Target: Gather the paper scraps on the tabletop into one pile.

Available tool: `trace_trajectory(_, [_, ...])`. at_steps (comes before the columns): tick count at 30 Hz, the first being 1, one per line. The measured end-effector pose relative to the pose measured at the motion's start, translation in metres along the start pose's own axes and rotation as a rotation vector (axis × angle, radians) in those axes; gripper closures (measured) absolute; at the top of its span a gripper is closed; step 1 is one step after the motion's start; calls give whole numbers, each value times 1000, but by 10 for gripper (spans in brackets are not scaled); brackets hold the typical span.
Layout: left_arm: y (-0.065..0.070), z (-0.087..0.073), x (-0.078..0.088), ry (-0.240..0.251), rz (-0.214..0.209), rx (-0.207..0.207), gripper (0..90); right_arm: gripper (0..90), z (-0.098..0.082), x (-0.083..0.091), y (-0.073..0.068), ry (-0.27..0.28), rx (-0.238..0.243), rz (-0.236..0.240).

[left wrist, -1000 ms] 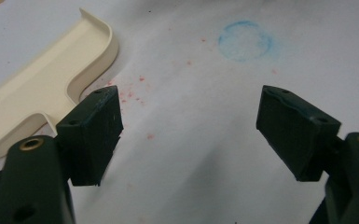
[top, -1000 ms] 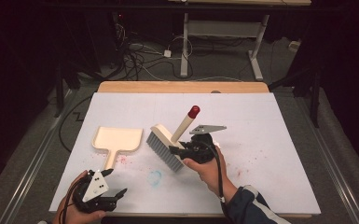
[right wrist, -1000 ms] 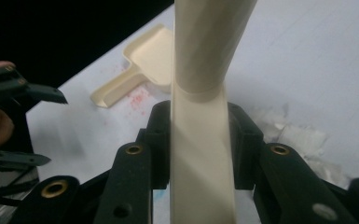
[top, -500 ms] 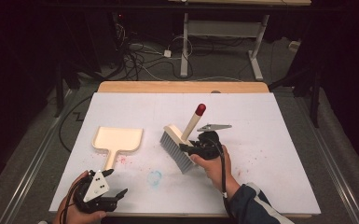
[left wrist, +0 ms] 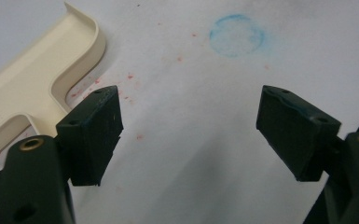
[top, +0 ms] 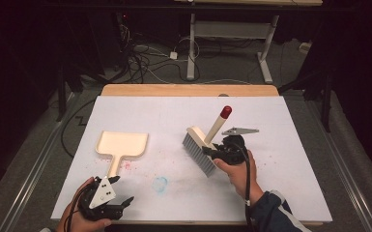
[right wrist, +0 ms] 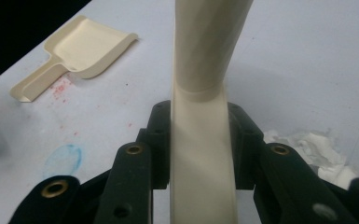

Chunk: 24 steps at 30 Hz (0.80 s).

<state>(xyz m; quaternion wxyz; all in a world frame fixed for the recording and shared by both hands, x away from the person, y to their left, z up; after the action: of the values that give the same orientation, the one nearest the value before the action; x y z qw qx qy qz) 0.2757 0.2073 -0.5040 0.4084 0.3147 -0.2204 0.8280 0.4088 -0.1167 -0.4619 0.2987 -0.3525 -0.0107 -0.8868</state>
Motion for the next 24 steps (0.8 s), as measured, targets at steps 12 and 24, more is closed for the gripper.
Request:
trace_trajectory(12, [0, 0, 0, -6, 1, -6, 217, 676, 15, 31, -2, 62, 80, 8])
trace_trajectory(24, [-1, 0, 2, -10, 9, -10, 217, 676, 30, 55, 21, 128, 258, -246])
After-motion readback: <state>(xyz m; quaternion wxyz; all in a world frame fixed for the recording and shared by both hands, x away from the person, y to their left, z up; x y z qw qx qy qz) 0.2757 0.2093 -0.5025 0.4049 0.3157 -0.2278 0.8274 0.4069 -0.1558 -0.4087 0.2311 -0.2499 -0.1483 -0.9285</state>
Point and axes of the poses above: each handheld gripper's, and its own axes: x roughly backward along the jaws, z roughly out of its top, y roughly to its right, the point moved 6 cm from there along -x, roughly forward along the jaws, and after that the axes turned 7 degrees about -z, right-handed, at the moved point
